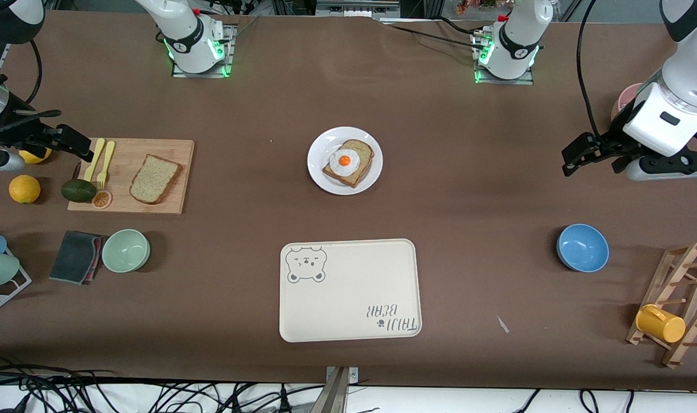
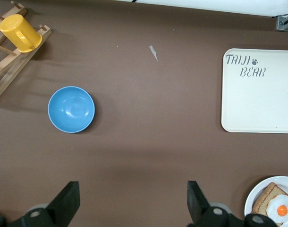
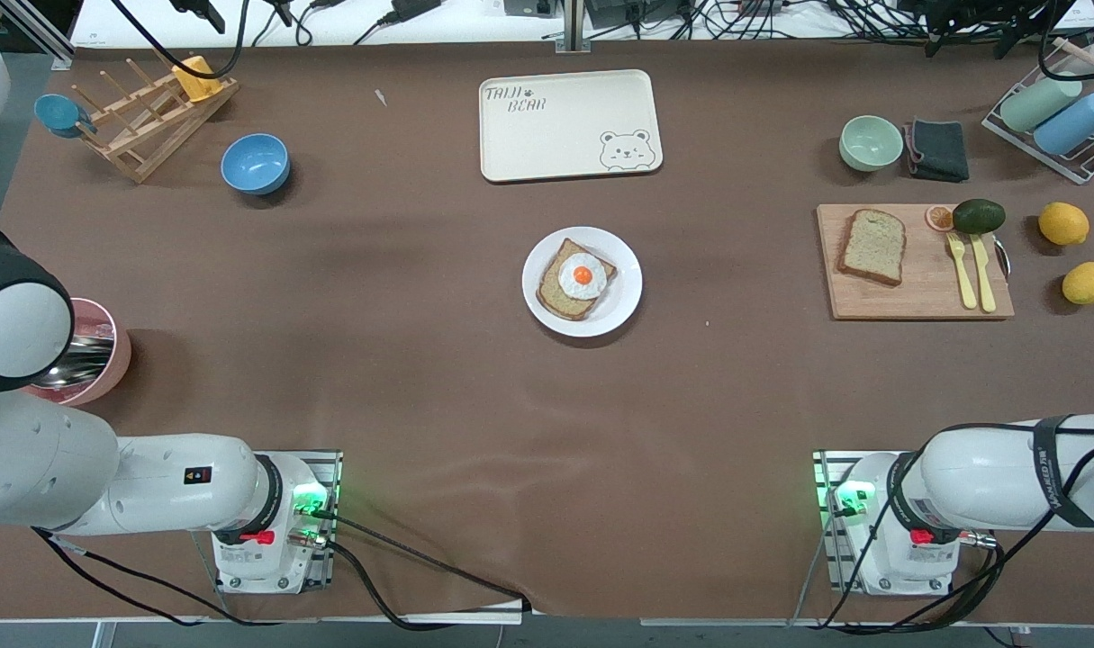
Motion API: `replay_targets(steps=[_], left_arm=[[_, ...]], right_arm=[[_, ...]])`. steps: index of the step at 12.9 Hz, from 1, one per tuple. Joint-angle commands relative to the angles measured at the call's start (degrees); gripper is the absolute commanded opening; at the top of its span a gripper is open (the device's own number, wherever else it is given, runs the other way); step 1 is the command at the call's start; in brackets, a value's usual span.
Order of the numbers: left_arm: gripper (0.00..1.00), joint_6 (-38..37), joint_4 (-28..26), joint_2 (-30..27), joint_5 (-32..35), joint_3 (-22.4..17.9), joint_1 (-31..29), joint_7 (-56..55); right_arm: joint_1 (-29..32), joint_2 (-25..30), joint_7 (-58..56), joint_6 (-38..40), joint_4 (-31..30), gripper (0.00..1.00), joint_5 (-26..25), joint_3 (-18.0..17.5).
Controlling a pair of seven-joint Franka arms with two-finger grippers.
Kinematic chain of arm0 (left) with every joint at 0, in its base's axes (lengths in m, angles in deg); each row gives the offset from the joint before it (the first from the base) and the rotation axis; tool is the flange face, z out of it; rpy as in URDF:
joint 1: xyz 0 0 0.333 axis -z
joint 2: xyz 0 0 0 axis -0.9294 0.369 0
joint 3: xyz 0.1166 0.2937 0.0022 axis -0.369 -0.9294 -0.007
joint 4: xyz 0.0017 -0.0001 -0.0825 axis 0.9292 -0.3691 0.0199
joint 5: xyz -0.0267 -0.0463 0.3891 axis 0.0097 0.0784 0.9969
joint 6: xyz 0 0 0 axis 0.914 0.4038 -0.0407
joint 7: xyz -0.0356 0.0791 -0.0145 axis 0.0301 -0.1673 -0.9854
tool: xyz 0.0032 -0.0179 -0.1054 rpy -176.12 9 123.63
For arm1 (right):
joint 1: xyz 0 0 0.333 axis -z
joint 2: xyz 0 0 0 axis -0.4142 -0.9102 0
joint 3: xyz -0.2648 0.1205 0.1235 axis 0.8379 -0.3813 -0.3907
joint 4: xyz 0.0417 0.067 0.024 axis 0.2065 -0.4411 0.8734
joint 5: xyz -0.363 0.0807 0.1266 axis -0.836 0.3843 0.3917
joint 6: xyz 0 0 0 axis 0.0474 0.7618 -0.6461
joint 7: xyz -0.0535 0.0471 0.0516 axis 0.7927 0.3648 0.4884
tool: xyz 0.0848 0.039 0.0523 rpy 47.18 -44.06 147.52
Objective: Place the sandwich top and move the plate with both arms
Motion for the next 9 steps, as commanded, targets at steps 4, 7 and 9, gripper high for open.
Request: replay_targets(steps=[4,7,9], left_arm=[[1.0,-1.13,1.59,0.53,1.18,-0.97,1.18,-1.73],[1.0,-1.13,1.59,0.35,1.0,-8.95,9.0,-4.81],[1.0,-1.22,1.94,0.53,1.0,-8.97,8.84,-4.99]], right_arm=[[0.02,-0.68,-0.15,1.24,2.81,1.0,-0.32,-0.22],[-0.07,-0.59,-0.15,1.15,2.82,1.0,-0.32,-0.31],[0.02,-0.68,-0.59,1.15,2.82,1.0,-0.24,-0.31]])
